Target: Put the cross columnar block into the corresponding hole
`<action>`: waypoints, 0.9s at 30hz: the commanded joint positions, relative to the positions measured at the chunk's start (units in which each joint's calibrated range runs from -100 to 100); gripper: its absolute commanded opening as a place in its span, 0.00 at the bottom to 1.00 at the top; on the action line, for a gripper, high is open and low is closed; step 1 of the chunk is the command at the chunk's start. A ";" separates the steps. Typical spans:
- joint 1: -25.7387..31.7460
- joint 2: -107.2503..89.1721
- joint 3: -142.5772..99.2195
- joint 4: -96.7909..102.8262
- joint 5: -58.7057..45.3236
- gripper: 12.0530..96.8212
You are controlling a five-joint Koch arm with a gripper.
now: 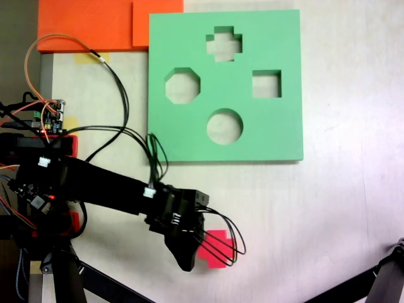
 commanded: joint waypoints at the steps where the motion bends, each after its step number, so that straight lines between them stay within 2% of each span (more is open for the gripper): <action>1: -0.83 4.26 4.93 -0.64 -1.07 0.84; 4: -1.22 12.08 8.02 -0.64 -1.51 0.99; 11: -1.66 22.97 11.12 -0.64 -2.39 0.99; 27: -2.00 34.71 13.31 0.22 -4.64 0.99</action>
